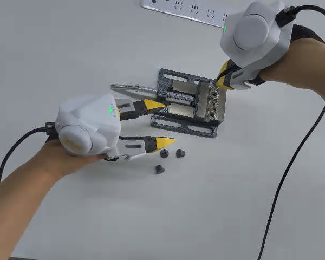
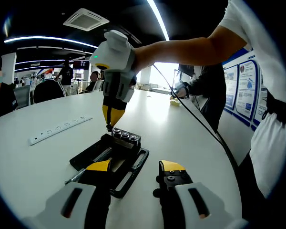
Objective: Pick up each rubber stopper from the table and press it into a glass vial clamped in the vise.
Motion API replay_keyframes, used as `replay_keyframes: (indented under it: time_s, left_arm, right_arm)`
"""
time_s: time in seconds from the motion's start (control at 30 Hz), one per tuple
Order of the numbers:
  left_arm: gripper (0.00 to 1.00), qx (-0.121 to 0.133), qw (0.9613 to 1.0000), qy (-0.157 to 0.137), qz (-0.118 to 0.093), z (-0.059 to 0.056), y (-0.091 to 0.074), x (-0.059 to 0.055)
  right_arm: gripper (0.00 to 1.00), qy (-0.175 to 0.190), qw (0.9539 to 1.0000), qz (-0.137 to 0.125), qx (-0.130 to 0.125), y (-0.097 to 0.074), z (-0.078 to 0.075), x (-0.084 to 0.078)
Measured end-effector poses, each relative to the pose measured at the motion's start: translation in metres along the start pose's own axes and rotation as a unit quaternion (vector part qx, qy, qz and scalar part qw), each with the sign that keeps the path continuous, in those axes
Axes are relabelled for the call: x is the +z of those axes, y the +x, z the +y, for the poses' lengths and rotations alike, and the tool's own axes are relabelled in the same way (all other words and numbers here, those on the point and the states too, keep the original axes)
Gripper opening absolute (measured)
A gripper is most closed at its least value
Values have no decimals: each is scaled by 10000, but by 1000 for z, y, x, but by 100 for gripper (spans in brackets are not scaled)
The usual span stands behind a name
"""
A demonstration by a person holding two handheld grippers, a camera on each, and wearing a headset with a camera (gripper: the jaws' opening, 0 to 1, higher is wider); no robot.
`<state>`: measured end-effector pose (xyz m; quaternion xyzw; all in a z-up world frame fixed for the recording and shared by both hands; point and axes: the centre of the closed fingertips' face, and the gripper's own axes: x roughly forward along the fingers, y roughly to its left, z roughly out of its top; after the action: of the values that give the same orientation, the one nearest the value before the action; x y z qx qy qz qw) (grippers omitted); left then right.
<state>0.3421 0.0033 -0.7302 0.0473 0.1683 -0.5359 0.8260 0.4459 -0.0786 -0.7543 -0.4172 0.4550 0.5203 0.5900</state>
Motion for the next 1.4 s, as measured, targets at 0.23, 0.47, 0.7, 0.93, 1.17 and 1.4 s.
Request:
replay_keyframes:
  time_s: [0.23,0.47,0.7,0.93,1.17,1.4]
  left_arm:
    - [37,15,10000,-10,25,0,-1,-1]
    - [37,18,10000,-29,42,-3,0,-2]
    - [38,5,10000,-47,69,-4,1,-4]
    - [38,16,9999,-54,99,-4,0,-5]
    - [38,2,9999,-47,136,-7,-1,-5]
    - [37,-6,9998,-57,195,-12,-6,-9]
  right_arm:
    - [9,507,9963,-652,-240,-3,2,-3]
    - [10,1020,9827,-1434,-568,-9,6,-3]
    - [14,1343,9674,-2054,-627,-13,22,1]
    - [16,1457,9551,-2470,-745,-21,43,8]
    - [16,1477,9499,-2646,-768,-26,60,12]
    - [16,1486,9478,-2721,-747,-30,76,10]
